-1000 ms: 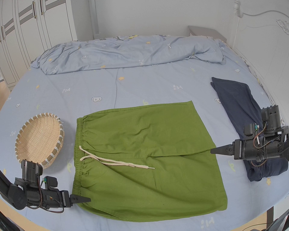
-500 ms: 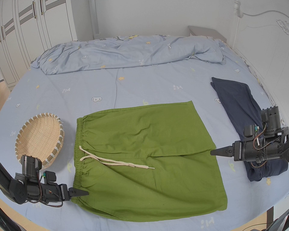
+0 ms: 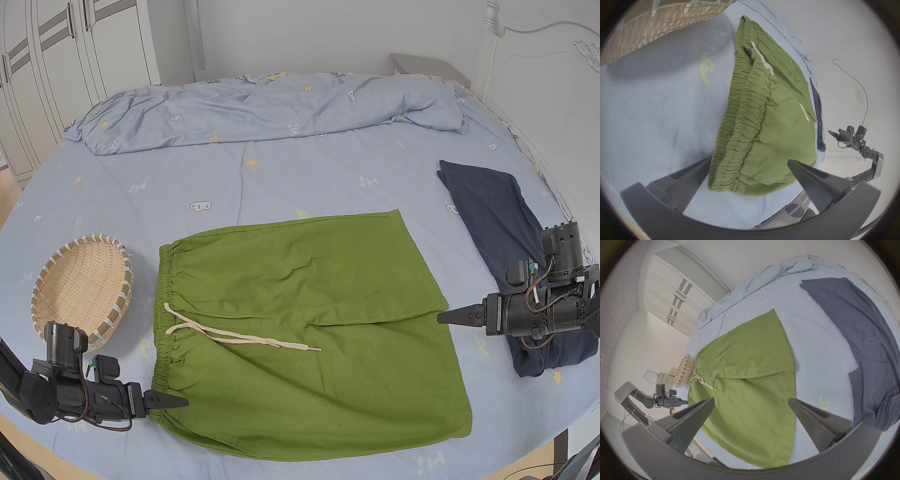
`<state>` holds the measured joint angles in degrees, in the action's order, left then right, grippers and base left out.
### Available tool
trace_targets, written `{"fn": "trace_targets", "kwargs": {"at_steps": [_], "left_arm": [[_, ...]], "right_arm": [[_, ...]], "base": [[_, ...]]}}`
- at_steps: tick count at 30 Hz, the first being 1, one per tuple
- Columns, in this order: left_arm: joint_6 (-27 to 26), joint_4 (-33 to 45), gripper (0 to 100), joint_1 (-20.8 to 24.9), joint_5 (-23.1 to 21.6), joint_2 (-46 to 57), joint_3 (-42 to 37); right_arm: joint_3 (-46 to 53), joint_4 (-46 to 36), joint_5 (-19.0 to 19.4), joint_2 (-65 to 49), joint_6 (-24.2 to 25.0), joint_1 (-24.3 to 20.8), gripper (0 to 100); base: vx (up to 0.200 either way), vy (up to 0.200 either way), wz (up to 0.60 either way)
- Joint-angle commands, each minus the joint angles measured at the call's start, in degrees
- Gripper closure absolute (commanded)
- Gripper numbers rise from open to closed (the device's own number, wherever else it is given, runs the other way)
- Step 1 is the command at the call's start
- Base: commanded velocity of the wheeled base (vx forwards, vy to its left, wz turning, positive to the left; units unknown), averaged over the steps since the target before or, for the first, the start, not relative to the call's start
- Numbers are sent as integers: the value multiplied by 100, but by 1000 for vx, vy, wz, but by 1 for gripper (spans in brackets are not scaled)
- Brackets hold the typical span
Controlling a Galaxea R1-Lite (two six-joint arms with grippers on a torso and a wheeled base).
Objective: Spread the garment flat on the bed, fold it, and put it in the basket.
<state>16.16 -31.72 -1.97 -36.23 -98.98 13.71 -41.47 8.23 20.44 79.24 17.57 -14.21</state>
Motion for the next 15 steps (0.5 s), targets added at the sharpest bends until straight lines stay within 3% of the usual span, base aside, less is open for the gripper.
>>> {"fn": "trace_targets", "kwargs": {"at_steps": [1, 2, 3, 15], "left_arm": [[1, -1, 0, -49, 20, -17, -53], [1, -1, 0, -57, 20, -17, -79], [1, -1, 100, -66, 20, -17, -88], [-8, -1, 100, -277, 20, 309, -501]], "right_arm": [[-1, 3, 3, 13, 1, 6, 0], [-1, 3, 3, 4, 1, 6, 0], [-1, 3, 3, 4, 1, 6, 0], [113, 3, -5, -102, 1, 15, 0]], "base": [[0, 0, 0], [0, 0, 0], [0, 0, 0], [0, 0, 0]]}}
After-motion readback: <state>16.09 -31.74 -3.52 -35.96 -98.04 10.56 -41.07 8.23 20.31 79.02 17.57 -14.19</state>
